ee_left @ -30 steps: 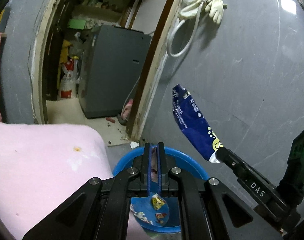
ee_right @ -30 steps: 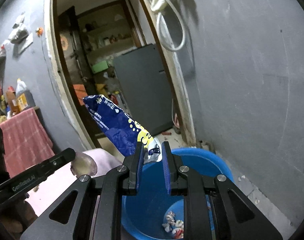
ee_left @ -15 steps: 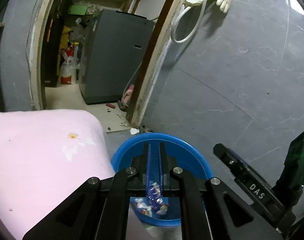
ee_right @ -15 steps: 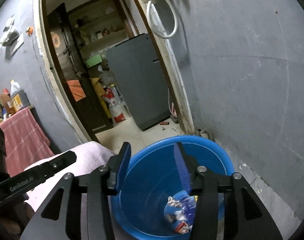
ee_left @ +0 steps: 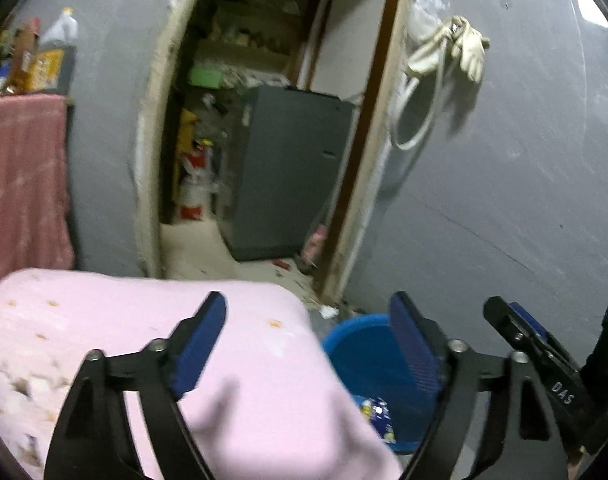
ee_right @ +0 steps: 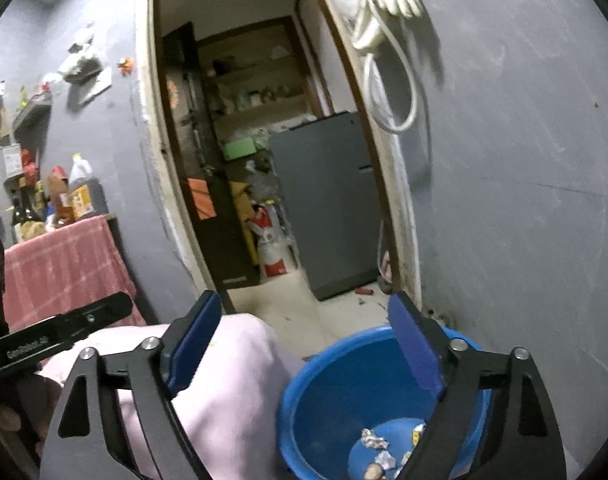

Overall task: Collect trash
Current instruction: 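Return both open tools to the brown lumps on the table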

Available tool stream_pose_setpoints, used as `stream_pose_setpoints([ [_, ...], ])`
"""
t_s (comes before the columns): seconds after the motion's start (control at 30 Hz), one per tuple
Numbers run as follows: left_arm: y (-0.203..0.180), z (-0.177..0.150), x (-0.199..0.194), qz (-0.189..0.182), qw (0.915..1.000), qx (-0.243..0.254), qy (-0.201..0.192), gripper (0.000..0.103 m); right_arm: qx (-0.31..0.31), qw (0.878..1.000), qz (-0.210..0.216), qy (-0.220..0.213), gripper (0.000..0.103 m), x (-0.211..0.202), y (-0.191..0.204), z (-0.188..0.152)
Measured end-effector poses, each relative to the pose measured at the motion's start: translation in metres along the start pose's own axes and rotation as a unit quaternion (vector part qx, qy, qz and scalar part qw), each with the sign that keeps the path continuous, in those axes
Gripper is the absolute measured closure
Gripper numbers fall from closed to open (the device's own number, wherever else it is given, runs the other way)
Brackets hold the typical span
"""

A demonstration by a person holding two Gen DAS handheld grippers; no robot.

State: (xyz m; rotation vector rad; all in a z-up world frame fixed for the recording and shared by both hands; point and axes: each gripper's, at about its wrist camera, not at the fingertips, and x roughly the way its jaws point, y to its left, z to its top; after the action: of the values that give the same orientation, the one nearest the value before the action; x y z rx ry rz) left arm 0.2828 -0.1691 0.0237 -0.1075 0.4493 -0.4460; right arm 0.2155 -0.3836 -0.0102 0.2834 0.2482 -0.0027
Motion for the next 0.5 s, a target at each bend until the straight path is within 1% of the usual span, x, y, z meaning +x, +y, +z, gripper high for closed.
stream_pose_setpoints([
  [0.03,0.004,0.000,-0.006,0.007,0.9999,0.000,-0.008,0.018,-0.001,1.000,0.003,-0.002,0.008,-0.001,0.004,0.001],
  [0.07,0.008,0.001,-0.013,0.015,0.9998,-0.001,-0.015,0.014,-0.004,1.000,0.007,-0.006,0.002,-0.001,0.011,0.003],
  [0.1,0.012,0.002,-0.017,0.022,0.9996,-0.001,-0.019,0.011,-0.007,1.000,0.010,-0.010,0.000,-0.001,0.015,0.004],
  [0.13,0.017,0.002,-0.024,0.032,0.9991,-0.003,-0.025,0.006,-0.010,1.000,0.013,-0.013,0.000,-0.002,0.019,0.004],
  [0.33,0.045,0.005,-0.048,0.068,0.9961,-0.016,-0.053,0.006,-0.030,0.999,0.034,-0.030,0.000,-0.004,0.051,0.009],
  [0.5,0.073,0.003,-0.072,0.096,0.9926,-0.026,-0.070,0.003,-0.048,0.996,0.057,-0.042,0.000,-0.006,0.080,0.010],
])
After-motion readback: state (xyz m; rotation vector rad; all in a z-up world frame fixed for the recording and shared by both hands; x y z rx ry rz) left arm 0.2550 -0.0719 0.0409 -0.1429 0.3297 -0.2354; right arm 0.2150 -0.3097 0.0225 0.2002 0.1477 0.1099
